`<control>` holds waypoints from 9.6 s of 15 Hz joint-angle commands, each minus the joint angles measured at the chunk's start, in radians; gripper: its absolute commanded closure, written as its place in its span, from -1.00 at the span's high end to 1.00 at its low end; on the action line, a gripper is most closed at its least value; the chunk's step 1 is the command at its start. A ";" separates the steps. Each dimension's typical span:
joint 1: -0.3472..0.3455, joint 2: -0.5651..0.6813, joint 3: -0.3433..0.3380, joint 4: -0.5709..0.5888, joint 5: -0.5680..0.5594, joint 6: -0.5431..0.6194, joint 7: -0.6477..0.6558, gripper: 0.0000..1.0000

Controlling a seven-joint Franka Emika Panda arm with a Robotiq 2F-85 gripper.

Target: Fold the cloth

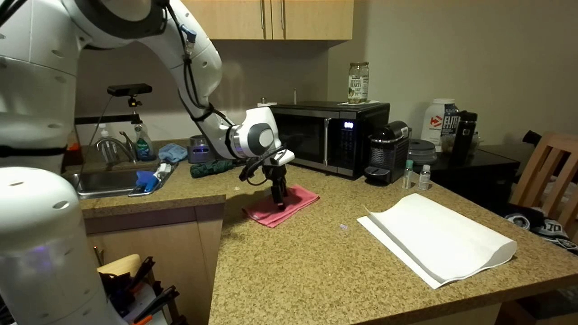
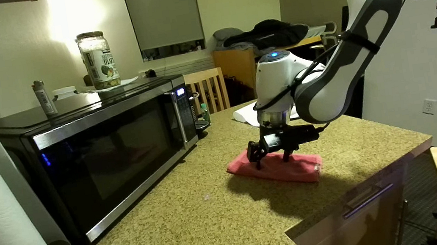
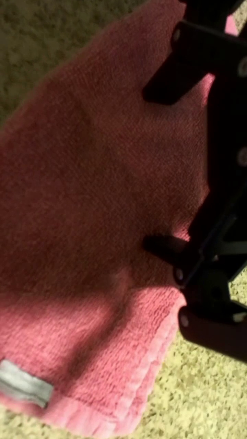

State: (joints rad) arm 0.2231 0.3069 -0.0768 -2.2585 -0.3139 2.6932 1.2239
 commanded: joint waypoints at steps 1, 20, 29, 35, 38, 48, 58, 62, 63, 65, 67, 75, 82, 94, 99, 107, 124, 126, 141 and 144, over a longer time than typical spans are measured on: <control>-0.020 -0.017 -0.002 -0.062 -0.033 0.077 -0.145 1.00; -0.314 -0.026 0.252 -0.083 0.274 0.157 -1.281 1.00; -0.313 -0.053 0.255 -0.076 0.309 0.093 -1.528 1.00; -0.289 -0.119 0.226 -0.097 0.289 -0.011 -1.552 1.00; -0.276 -0.156 0.215 -0.105 0.284 -0.071 -1.549 1.00; -0.178 -0.206 0.106 -0.123 0.250 -0.123 -0.995 1.00; -0.156 -0.265 0.044 -0.089 0.048 -0.304 -0.600 1.00; -0.168 -0.277 0.051 -0.086 0.072 -0.349 -0.556 1.00; -0.171 -0.279 0.051 -0.089 0.083 -0.346 -0.547 1.00; -0.177 -0.280 0.049 -0.093 0.108 -0.333 -0.522 1.00; -0.184 -0.277 0.048 -0.096 0.136 -0.314 -0.511 1.00; -0.210 -0.267 0.038 -0.112 0.249 -0.201 -0.609 1.00; -0.248 -0.264 0.016 -0.133 0.309 -0.150 -0.800 1.00; -0.269 -0.167 0.024 -0.107 0.554 -0.116 -1.159 1.00; -0.284 -0.138 0.024 -0.102 0.572 -0.109 -1.168 1.00; -0.296 -0.093 0.032 -0.090 0.622 -0.081 -1.160 1.00; -0.339 -0.052 0.141 -0.039 0.905 -0.009 -1.360 1.00; -0.334 -0.048 0.135 -0.038 0.882 -0.015 -1.351 1.00; -0.372 -0.013 0.178 -0.001 0.959 -0.103 -1.570 0.47; -0.365 -0.007 0.166 0.000 0.931 -0.114 -1.543 0.06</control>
State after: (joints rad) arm -0.1381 0.2766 0.0858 -2.2695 0.6142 2.6041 -0.2984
